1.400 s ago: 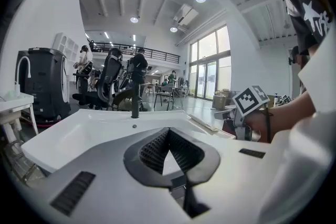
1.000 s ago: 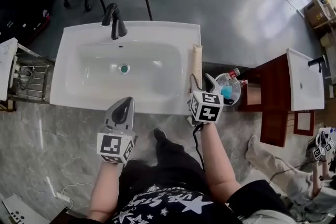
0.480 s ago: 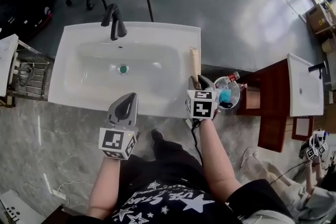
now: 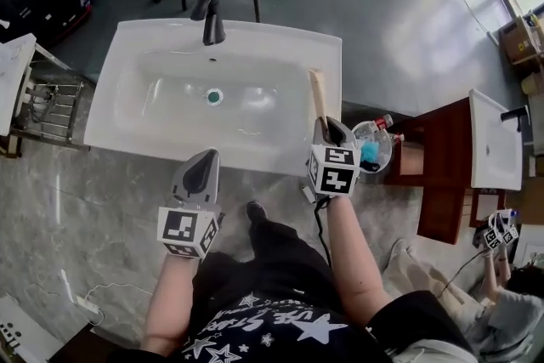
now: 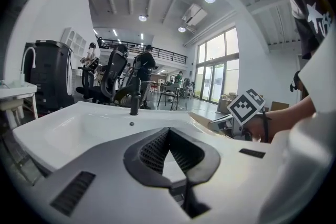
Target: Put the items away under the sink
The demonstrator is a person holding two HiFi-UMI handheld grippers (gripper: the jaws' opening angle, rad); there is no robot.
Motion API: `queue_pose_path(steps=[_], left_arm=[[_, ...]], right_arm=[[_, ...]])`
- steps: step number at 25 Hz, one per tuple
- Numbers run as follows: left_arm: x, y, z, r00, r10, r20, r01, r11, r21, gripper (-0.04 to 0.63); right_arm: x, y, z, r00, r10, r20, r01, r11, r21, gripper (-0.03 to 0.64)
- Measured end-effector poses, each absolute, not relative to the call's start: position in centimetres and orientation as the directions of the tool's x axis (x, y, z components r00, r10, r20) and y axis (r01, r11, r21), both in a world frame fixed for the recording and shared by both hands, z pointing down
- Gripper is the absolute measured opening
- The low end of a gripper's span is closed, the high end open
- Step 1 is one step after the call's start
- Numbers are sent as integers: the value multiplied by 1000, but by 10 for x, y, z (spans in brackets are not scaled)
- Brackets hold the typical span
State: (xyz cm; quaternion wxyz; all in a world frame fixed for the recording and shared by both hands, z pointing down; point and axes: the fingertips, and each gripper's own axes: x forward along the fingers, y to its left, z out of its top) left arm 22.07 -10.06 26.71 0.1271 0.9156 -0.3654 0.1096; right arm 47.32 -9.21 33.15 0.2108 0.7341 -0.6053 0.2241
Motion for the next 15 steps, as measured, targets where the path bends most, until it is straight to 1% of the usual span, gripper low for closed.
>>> queue_pose_path(steps=[7, 9, 12, 15], left_arm=[[135, -66, 256, 653, -705, 277, -756, -632, 173, 9], [97, -51, 262, 634, -718, 285, -771, -614, 169, 8], [36, -31, 278, 607, -733, 306, -792, -590, 157, 9], [-18, -9, 293, 573, -751, 328, -817, -553, 163, 9]], right_arm=[[370, -86, 287, 24, -887, 461, -998, -47, -40, 43], [324, -76, 282, -35, -904, 425, -998, 6, -70, 43], [244, -60, 282, -151, -912, 381, -988, 125, -92, 43], [173, -42, 290, -250, -894, 373, -968, 232, -93, 43]])
